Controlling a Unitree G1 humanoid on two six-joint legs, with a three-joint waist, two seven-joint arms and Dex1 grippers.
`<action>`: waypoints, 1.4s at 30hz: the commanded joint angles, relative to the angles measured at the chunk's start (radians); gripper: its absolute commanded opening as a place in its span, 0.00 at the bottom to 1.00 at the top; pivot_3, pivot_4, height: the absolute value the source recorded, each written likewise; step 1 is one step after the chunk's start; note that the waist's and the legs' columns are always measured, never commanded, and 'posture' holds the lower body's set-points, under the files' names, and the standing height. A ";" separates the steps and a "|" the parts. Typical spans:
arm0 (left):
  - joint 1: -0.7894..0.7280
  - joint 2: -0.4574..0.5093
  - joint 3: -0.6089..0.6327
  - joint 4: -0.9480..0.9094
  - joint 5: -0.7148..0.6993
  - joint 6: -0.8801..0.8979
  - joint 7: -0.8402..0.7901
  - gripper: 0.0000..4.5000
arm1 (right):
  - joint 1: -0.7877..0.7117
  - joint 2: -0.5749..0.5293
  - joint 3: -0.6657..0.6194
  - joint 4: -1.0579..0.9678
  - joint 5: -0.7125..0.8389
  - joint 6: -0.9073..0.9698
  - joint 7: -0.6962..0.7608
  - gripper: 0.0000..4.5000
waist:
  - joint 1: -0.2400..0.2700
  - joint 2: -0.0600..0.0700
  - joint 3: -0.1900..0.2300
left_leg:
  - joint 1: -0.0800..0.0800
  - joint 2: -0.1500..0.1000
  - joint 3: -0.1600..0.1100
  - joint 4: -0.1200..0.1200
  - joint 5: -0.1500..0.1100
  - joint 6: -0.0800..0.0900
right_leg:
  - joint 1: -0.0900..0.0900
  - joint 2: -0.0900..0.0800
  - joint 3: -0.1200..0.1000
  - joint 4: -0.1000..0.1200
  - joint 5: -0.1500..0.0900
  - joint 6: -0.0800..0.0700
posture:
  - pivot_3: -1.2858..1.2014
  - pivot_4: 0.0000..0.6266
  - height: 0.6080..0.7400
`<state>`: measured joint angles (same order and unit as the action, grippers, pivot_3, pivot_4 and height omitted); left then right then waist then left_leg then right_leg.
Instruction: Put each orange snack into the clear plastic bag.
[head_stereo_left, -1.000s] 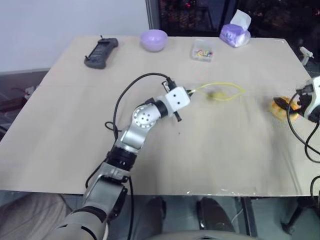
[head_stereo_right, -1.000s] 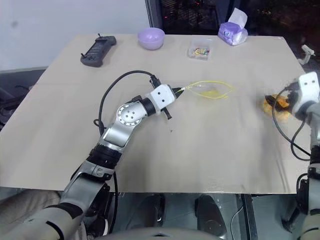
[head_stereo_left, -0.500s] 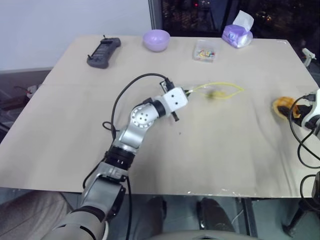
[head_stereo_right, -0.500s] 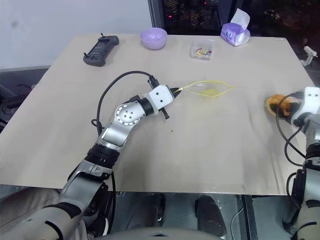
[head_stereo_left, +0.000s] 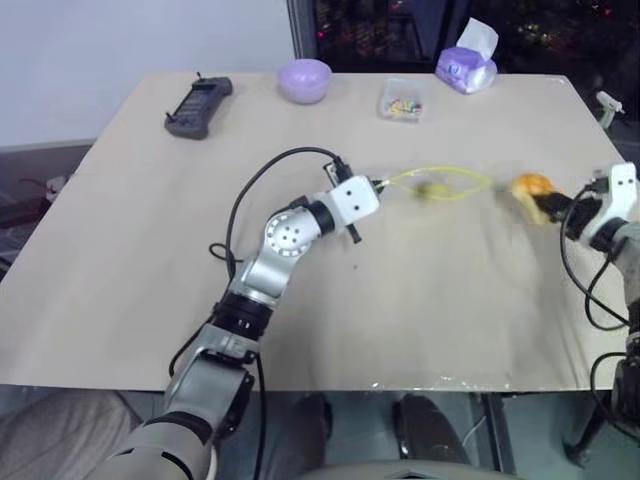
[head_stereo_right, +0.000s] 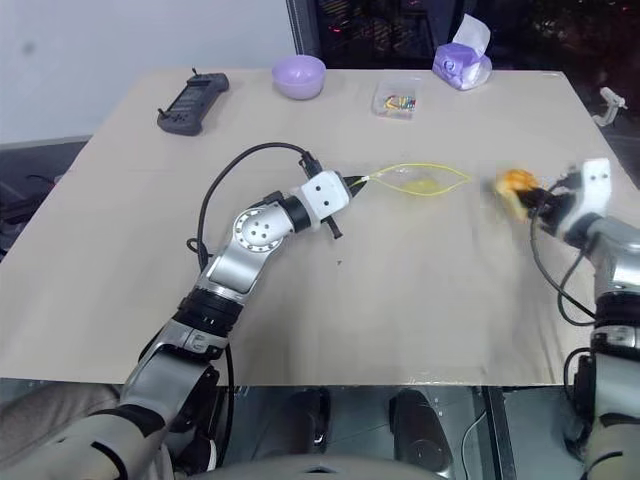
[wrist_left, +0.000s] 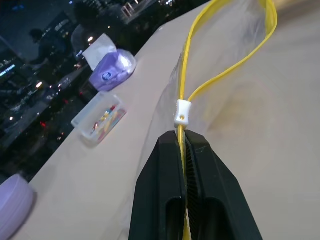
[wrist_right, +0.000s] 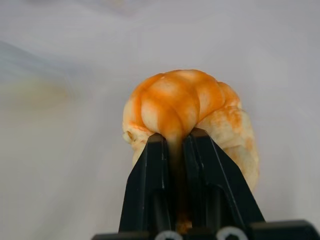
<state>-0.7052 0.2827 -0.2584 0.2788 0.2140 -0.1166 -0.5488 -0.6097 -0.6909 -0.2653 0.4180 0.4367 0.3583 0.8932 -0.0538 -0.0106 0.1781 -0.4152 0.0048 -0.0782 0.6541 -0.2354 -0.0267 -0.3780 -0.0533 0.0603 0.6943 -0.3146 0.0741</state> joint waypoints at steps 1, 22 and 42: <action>-0.015 -0.001 0.000 -0.013 0.001 -0.017 0.007 0.00 | 0.027 -0.027 -0.046 -0.306 0.194 0.152 0.081 0.03 | 0.010 0.000 0.000 | 0.000 0.000 -0.001 0.000 0.000 0.001 | 0.000 0.000 -0.001 0.000 0.000 0.000 | 0.52 0.24 1.00; -0.001 -0.007 -0.024 -0.043 -0.006 -0.038 -0.013 0.00 | 0.045 -0.095 0.172 -0.427 0.118 0.299 0.108 0.03 | 0.035 0.000 0.000 | -0.001 -0.001 -0.004 0.001 -0.001 0.002 | 0.001 0.000 -0.004 -0.001 0.000 0.000 | 0.52 0.24 1.00; -0.011 -0.010 -0.090 -0.010 -0.004 -0.155 -0.102 0.00 | -0.107 0.095 0.259 -0.355 0.002 0.485 -0.150 0.03 | 0.034 0.000 0.000 | -0.001 -0.001 -0.004 0.001 -0.001 0.002 | 0.000 0.000 -0.004 -0.001 0.000 0.000 | 0.52 0.24 1.00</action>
<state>-0.7041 0.2793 -0.3511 0.2857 0.2150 -0.2505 -0.6512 -0.6869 -0.5904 0.0009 0.1111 0.4437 0.8415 0.7581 -0.0200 -0.0110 0.1781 -0.4162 0.0039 -0.0818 0.6552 -0.2363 -0.0251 -0.3777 -0.0536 0.0563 0.6936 -0.3146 0.0740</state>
